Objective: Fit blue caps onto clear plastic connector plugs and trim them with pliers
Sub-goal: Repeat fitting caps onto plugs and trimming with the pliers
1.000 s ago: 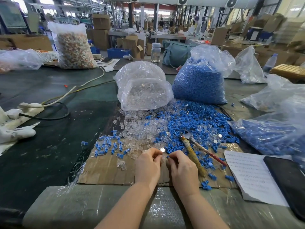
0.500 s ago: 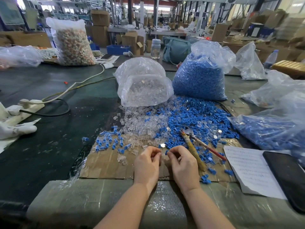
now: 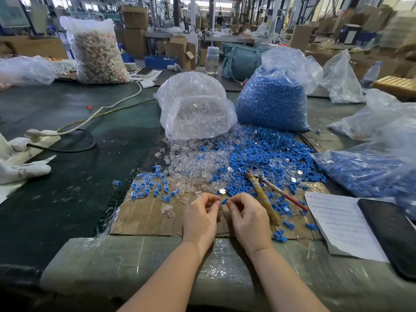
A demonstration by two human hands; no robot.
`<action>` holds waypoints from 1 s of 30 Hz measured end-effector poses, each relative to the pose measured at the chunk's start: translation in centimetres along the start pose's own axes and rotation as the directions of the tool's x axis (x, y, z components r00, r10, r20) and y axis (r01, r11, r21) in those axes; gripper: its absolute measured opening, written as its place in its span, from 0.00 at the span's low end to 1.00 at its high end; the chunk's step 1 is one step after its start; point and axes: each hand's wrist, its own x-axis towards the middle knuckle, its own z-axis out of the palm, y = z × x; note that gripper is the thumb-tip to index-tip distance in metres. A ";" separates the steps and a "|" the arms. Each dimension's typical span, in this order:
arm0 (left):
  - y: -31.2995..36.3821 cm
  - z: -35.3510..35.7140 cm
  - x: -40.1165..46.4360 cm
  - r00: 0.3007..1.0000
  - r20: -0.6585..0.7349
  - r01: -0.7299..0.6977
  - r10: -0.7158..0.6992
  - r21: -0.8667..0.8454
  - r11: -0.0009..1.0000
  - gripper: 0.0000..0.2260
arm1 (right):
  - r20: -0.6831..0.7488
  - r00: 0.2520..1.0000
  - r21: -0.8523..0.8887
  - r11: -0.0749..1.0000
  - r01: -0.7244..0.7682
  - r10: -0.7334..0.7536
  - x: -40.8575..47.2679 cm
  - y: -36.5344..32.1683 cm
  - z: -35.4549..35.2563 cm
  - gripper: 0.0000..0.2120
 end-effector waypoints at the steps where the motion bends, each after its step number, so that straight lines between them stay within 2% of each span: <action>1: 0.0 0.0 0.0 1.000 -0.003 0.005 -0.005 -0.011 1.000 0.11 | 0.005 1.000 -0.026 1.000 0.014 -0.014 -0.1 0.0 0.0 0.03; 12: -0.1 -0.2 -0.1 1.000 0.023 -0.013 0.013 0.003 1.000 0.12 | 0.071 0.996 -0.124 0.990 0.067 -0.058 -0.2 -0.2 0.1 0.06; 23: 0.1 -0.2 -0.1 0.996 -0.004 -0.087 0.087 0.059 0.994 0.14 | 0.045 0.994 -0.103 0.990 0.099 -0.095 -0.3 -0.3 0.1 0.02; 30: 0.1 -0.4 -0.1 0.998 0.007 -0.057 0.057 0.056 0.997 0.12 | 0.054 0.992 -0.072 0.990 0.121 -0.117 -0.4 -0.2 0.2 0.02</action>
